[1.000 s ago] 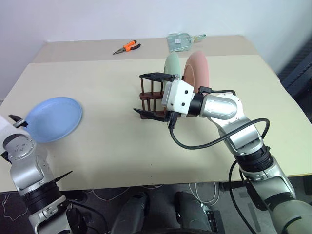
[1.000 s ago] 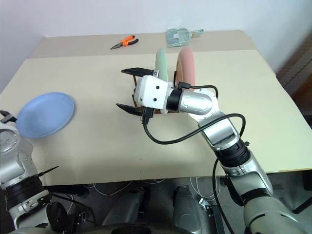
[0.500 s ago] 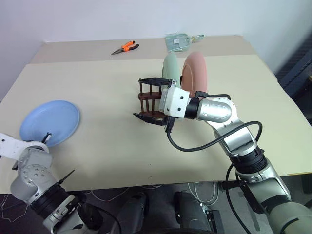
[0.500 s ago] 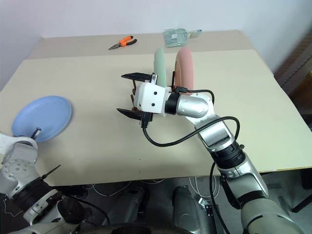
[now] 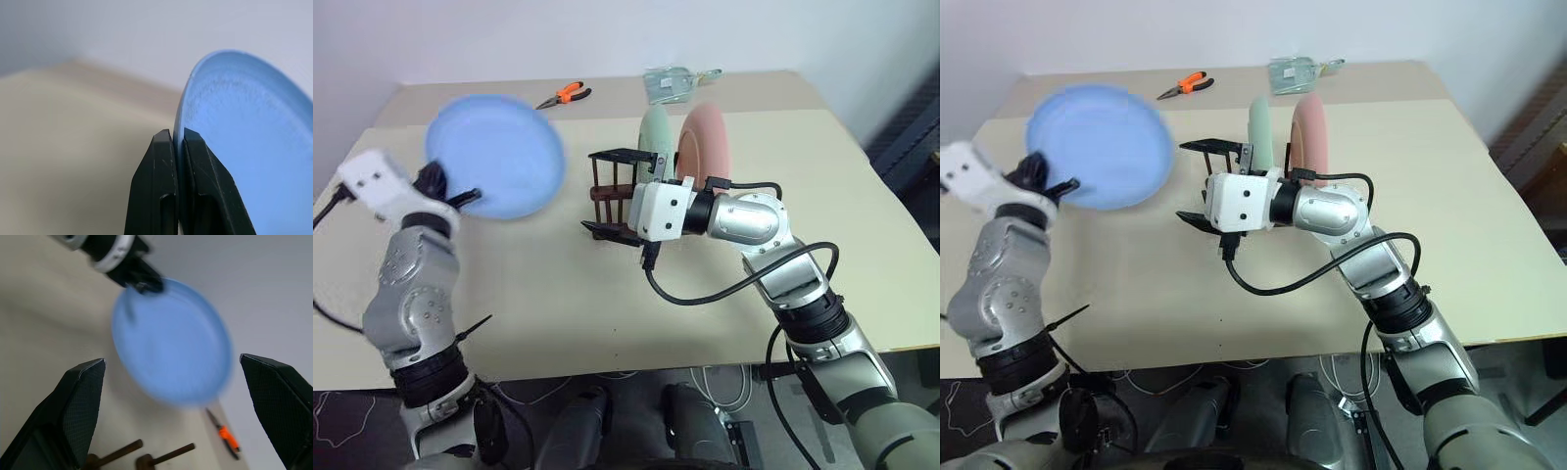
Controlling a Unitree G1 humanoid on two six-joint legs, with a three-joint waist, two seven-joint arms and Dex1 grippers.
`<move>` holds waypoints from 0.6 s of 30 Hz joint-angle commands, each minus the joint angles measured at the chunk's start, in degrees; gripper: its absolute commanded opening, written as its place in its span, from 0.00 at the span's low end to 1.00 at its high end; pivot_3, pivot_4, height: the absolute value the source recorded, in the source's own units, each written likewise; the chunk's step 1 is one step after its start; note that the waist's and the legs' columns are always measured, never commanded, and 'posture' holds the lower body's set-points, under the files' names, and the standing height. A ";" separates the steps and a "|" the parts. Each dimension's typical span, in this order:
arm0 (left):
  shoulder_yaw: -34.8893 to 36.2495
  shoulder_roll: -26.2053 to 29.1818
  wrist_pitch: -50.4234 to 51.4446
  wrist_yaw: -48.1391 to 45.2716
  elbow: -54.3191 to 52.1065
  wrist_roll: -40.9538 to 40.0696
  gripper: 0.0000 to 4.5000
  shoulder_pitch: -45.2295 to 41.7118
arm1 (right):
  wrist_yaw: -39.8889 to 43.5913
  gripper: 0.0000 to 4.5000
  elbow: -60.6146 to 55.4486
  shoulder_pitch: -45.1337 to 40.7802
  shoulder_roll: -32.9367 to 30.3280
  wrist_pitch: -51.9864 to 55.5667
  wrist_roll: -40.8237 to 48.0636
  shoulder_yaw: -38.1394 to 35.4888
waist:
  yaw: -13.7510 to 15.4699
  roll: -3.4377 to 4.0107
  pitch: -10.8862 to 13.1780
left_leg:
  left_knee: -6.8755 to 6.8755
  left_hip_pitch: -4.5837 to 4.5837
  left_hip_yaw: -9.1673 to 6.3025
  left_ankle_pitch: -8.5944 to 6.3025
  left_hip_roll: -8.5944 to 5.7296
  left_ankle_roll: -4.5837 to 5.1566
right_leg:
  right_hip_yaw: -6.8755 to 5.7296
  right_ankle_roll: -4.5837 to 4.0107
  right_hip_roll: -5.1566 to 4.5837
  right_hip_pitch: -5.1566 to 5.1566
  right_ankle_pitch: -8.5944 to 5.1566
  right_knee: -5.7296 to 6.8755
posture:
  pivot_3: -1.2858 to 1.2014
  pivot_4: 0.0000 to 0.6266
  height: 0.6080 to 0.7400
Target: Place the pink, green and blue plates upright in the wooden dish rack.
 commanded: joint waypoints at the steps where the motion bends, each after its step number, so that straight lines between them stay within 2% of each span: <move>1: -3.74 -0.05 -1.02 -0.55 -4.79 0.58 0.00 -2.30 | -1.75 1.00 1.49 -2.09 1.77 -4.91 -4.80 2.37 | -0.19 0.00 0.00 | -0.01 0.01 0.00 0.01 0.01 -0.01 | 0.01 0.00 0.02 -0.01 0.00 0.00 | 0.52 0.24 0.99; 6: -5.79 -2.70 -0.36 -0.13 -6.39 -0.89 0.00 -3.20 | -6.32 1.00 8.37 -4.57 4.52 -9.33 -15.34 7.18 | 0.00 0.00 0.00 | -0.03 0.01 -0.01 0.16 0.07 -0.30 | 0.04 -0.06 0.12 -0.04 0.04 0.01 | 0.52 0.24 0.99; 7: -6.07 -3.08 -0.32 -0.48 -6.71 -1.18 0.00 -2.85 | -7.31 0.94 9.71 -5.05 5.18 -9.43 -16.85 7.57 | 0.07 0.00 0.00 | -0.02 0.01 -0.01 0.17 0.08 -0.31 | 0.04 -0.06 0.13 -0.04 0.04 0.01 | 0.52 0.24 0.99; 9: -6.49 -3.53 -0.12 -1.06 -7.39 -1.61 0.00 -2.17 | -8.59 0.81 11.81 -5.67 5.98 -9.72 -19.39 8.26 | 0.16 0.00 0.00 | -0.01 0.01 -0.01 0.20 0.07 -0.36 | 0.04 -0.07 0.13 -0.04 0.04 0.00 | 0.52 0.24 0.99; 14: -6.26 -3.94 0.15 -1.26 -8.75 -2.67 0.00 -1.02 | -9.96 0.24 13.63 -5.94 7.43 -9.58 -22.76 8.53 | 0.17 0.00 0.01 | -0.02 0.00 -0.01 0.21 0.07 -0.40 | 0.05 -0.07 0.13 -0.03 0.04 0.00 | 0.52 0.24 0.99; 15: -6.01 -3.66 0.07 -1.47 -8.89 -2.79 0.00 -0.51 | -10.18 0.10 13.63 -5.89 7.71 -9.26 -23.48 8.52 | 0.13 0.00 0.01 | -0.02 0.00 -0.01 0.21 0.07 -0.39 | 0.05 -0.07 0.13 -0.03 0.04 0.00 | 0.52 0.24 0.99; 16: -5.83 -3.45 0.02 -1.61 -8.97 -2.90 0.00 -0.15 | -10.34 0.02 13.62 -5.85 7.89 -9.03 -23.99 8.52 | -0.09 0.01 0.01 | -0.02 0.01 -0.01 0.21 0.07 -0.40 | 0.05 -0.07 0.13 -0.03 0.04 0.00 | 0.52 0.24 0.99; 18: -5.47 -3.16 -0.09 -1.82 -9.11 -3.16 0.00 0.40 | -10.65 0.01 13.75 -5.79 8.08 -8.75 -24.95 8.59 | 0.05 0.00 0.01 | -0.07 0.02 -0.01 0.21 0.08 -0.40 | 0.08 -0.08 0.15 -0.07 0.04 0.02 | 0.52 0.24 0.99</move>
